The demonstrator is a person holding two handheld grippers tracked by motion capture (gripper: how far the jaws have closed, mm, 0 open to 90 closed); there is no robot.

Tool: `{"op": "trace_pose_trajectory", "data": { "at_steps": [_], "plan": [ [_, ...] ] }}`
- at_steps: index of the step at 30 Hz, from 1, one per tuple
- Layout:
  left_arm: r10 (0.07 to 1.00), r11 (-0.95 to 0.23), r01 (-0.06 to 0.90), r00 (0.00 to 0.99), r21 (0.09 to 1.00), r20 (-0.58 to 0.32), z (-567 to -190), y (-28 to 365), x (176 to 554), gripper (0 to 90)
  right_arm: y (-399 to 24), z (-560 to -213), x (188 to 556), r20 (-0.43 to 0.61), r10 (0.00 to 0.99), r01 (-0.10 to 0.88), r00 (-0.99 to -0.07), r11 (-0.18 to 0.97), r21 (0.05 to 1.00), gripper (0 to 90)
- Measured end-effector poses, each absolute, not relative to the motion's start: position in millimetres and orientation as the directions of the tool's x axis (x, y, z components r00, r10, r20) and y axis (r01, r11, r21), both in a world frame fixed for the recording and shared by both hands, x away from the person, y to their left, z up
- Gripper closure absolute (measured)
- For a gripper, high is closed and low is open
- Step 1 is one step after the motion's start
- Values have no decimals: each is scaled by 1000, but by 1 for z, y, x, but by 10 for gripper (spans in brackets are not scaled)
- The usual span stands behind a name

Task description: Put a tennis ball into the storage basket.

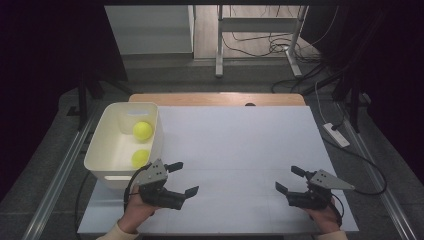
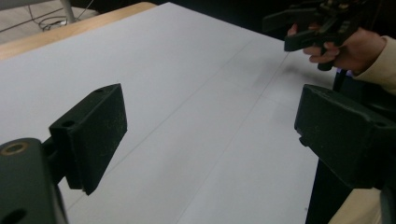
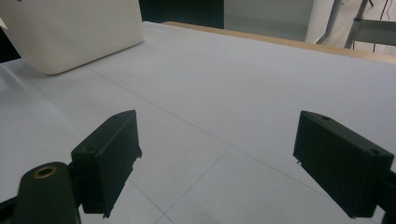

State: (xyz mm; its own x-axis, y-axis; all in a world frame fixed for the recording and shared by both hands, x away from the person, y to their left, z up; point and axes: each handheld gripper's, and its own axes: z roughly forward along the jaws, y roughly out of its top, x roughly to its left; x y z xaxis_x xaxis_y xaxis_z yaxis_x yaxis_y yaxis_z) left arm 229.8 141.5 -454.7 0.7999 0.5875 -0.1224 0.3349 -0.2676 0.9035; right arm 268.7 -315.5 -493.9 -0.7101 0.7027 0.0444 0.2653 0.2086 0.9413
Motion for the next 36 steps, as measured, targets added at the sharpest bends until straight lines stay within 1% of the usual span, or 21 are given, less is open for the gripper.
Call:
{"op": "trace_pose_trajectory", "data": {
  "at_steps": [7, 14, 19, 36],
  "plan": [
    [606, -260, 346, 785, 902, -127, -473, 150, 228, 106, -315, -494, 269, 44, 700, 266, -713, 212, 940, 145],
    [621, -240, 374, 769, 896, -154, -491, 159, 225, 106, -315, -495, 269, 42, 699, 266, -714, 215, 940, 145],
    [635, -246, 385, 758, 890, -153, -504, 167, 221, 106, -314, -496, 268, 46, 696, 269, -717, 215, 939, 146],
    [656, -237, 395, 739, 887, -154, -524, 185, 215, 105, -310, -500, 266, 56, 672, 280, -738, 229, 932, 144]
  ]
}}
